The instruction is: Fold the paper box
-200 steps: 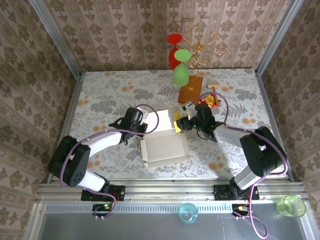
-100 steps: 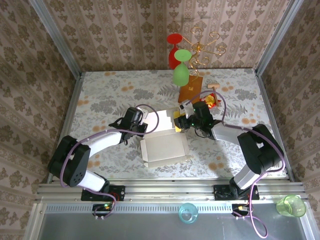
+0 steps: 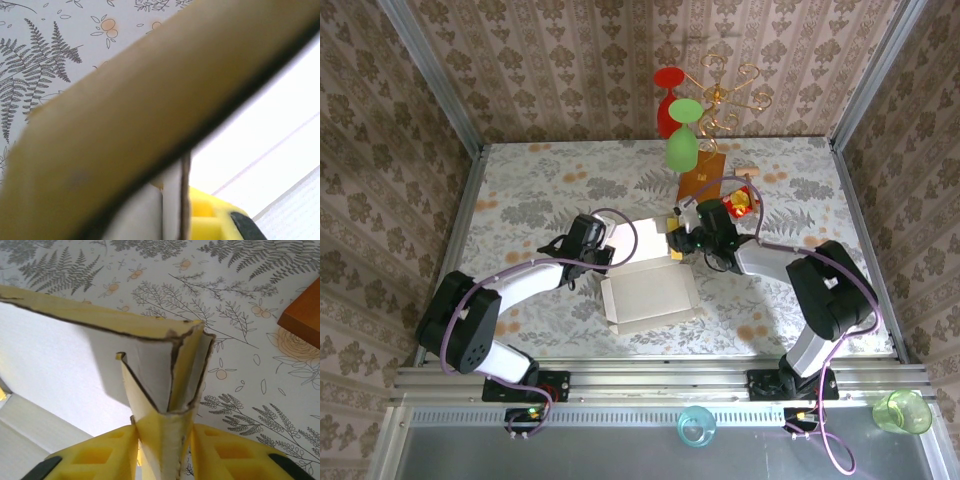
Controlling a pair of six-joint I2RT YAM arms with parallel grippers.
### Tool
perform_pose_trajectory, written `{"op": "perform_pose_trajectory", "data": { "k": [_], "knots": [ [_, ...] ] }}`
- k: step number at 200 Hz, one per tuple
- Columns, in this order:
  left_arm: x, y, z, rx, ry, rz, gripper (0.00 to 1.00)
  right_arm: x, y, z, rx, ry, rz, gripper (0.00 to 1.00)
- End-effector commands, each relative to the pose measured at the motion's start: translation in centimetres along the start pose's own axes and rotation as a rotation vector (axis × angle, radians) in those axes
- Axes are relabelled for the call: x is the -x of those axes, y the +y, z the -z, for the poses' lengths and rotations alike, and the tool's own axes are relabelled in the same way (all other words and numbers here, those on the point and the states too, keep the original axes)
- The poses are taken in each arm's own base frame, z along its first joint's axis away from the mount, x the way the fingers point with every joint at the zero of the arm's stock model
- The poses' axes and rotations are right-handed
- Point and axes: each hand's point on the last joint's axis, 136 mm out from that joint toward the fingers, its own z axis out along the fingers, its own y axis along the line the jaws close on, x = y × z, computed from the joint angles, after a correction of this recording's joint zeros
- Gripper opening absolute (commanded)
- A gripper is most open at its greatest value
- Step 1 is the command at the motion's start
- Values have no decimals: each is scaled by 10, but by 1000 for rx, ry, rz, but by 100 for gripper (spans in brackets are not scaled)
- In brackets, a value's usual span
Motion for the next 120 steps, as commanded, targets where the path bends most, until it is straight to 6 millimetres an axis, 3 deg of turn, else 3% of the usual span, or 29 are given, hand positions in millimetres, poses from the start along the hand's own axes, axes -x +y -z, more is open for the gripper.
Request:
{"op": "perform_pose_trajectory", "data": {
  "k": [1, 78, 120],
  "knots": [
    [-5, 4, -4, 19, 36, -18, 0, -4, 1, -7, -61, 30, 41, 28],
    [-2, 5, -3, 27, 30, -5, 0, -12, -10, -10, -239, 68, 86, 7],
    [0, 7, -3, 40, 33, 4, 0, -16, -14, -9, -326, 87, 74, 1]
  ]
}}
